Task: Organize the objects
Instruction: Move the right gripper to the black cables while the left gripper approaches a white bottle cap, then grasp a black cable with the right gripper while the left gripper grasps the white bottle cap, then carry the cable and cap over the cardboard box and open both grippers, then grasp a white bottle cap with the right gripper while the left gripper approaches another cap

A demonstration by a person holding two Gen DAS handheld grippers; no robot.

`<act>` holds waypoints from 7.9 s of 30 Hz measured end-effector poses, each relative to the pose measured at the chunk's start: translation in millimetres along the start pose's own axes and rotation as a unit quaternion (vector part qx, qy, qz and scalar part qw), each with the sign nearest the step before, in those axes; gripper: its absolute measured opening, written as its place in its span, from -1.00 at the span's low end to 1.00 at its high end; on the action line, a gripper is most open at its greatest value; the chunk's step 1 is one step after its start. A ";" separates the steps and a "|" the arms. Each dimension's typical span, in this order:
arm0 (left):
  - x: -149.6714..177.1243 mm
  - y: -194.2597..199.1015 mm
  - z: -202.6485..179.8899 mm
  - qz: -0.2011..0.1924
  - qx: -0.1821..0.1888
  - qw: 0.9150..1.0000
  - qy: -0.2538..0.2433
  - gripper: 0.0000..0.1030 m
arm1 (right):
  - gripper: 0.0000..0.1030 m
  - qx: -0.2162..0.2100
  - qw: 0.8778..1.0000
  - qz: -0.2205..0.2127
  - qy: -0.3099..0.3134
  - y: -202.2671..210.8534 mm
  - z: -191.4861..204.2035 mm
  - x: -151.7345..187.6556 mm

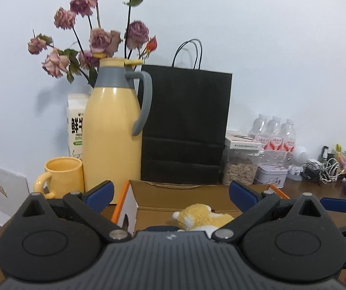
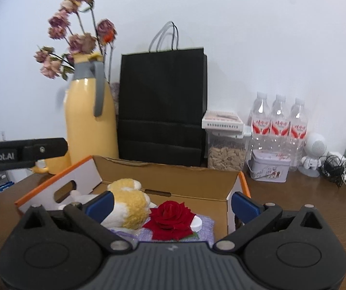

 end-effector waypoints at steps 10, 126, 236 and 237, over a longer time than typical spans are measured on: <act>15.1 42.4 27.1 0.020 0.009 1.000 -0.012 1.00 | 1.00 -0.012 0.999 0.000 0.031 46.2 22.5 15.6; 100.9 9.8 46.5 0.164 -0.066 0.984 -0.039 -0.20 | -0.04 -0.026 0.999 0.046 0.002 82.8 34.5 93.3; 49.7 24.3 12.1 0.025 -0.010 1.000 -0.016 1.00 | 1.00 0.010 1.000 0.002 0.018 39.6 17.0 36.5; 52.6 27.2 13.9 0.028 -0.010 0.999 -0.018 1.00 | 1.00 0.009 1.000 0.007 0.019 42.4 17.9 40.6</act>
Point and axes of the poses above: each gripper's, at about its wrist camera, not at the fingertips, and y roughly against the way its jaws point, z to its left, x to its underside, the point moved 4 cm from there along -y, roughly the way its jaws point, and after that the axes turned 12 degrees about -x, right-handed, at the moved point
